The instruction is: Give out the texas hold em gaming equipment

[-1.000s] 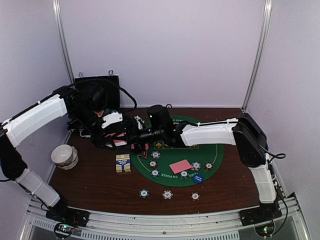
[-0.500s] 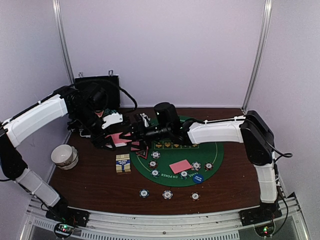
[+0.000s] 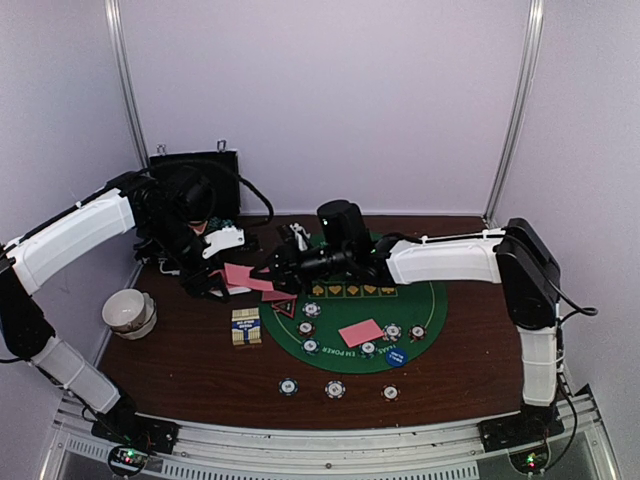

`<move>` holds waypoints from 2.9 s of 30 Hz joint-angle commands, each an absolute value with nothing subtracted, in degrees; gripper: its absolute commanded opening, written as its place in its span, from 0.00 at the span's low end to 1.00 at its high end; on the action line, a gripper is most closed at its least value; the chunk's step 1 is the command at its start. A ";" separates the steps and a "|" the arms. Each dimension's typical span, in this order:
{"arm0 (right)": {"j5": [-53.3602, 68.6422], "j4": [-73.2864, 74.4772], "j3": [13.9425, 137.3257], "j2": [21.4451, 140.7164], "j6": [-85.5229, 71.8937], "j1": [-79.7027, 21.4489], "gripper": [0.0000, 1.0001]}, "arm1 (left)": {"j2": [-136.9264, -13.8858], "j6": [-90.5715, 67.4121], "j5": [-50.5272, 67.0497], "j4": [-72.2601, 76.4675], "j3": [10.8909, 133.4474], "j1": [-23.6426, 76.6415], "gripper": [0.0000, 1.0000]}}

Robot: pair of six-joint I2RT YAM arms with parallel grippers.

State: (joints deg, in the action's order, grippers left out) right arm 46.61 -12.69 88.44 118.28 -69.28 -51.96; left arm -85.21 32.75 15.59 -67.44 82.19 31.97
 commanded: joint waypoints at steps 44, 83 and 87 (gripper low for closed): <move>42.09 11.54 112.65 138.70 -53.15 -41.21 0.00 | -81.39 33.91 13.04 -65.50 80.50 31.82 0.00; 31.00 31.40 119.53 131.33 -36.08 -40.36 0.67 | -81.96 33.57 13.30 -65.70 80.85 31.82 0.00; 34.21 22.81 109.36 123.44 -40.41 -42.56 0.79 | -82.06 33.47 13.62 -65.69 81.08 31.82 0.00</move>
